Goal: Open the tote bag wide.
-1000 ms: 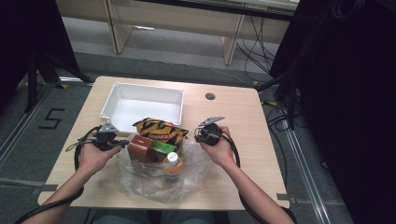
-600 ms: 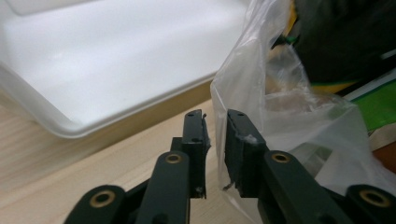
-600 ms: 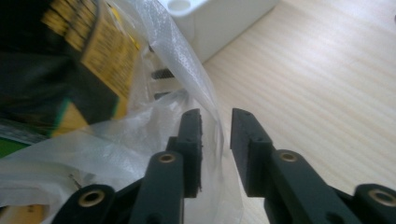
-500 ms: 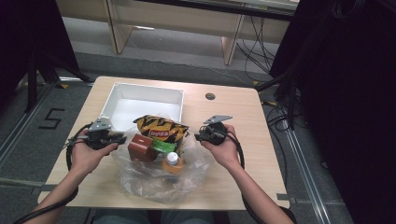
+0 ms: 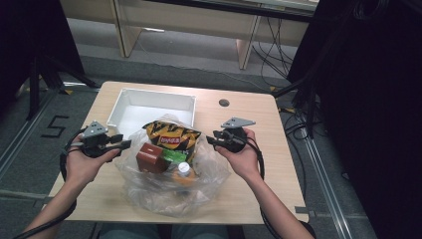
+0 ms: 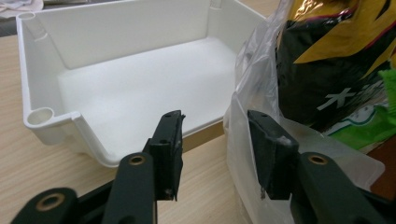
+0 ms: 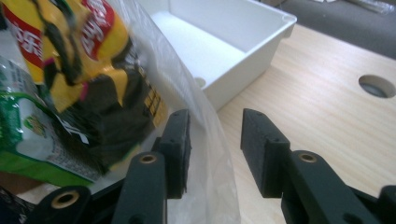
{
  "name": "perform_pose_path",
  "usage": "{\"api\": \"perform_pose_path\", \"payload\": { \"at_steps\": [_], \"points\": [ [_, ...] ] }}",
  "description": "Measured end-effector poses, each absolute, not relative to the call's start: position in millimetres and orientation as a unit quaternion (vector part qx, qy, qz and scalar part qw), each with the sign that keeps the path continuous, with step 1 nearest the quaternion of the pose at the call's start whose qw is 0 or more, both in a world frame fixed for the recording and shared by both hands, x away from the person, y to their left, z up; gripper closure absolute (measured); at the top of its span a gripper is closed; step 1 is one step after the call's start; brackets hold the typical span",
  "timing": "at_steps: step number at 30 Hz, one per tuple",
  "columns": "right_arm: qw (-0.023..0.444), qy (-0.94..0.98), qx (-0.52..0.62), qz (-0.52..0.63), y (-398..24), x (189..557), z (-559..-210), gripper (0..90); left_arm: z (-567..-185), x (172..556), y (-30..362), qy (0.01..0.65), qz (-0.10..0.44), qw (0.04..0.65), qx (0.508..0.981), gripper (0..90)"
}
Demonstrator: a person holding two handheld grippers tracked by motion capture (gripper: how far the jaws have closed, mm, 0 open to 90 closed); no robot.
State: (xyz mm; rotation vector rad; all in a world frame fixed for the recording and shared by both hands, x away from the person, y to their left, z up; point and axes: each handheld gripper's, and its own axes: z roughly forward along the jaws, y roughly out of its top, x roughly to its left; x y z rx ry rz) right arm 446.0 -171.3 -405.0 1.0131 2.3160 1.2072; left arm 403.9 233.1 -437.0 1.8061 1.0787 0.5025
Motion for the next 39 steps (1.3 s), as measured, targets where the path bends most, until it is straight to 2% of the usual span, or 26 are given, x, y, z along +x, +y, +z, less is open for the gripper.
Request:
{"api": "perform_pose_path", "payload": {
  "at_steps": [4, 20, 27, 39],
  "points": [
    [0.186, 0.809, 0.347, 0.436, -173, 445, -399, 62.2, -432, 401, 233, 0.439, 0.208, 0.477, 0.732, 52.4],
    [0.188, 0.778, 0.358, 0.482, -178, 443, -391, 57.4, -424, 367, 247, 0.451, 0.201, 0.516, 0.700, 38.9],
    [0.192, 0.782, 0.349, 0.479, -179, 445, -391, 58.8, -435, 355, 251, 0.465, 0.203, 0.528, 0.681, 37.7],
    [0.190, 0.782, 0.353, 0.476, -185, 443, -389, 61.2, -445, 358, 251, 0.470, 0.202, 0.524, 0.681, 40.0]
  ]
}}
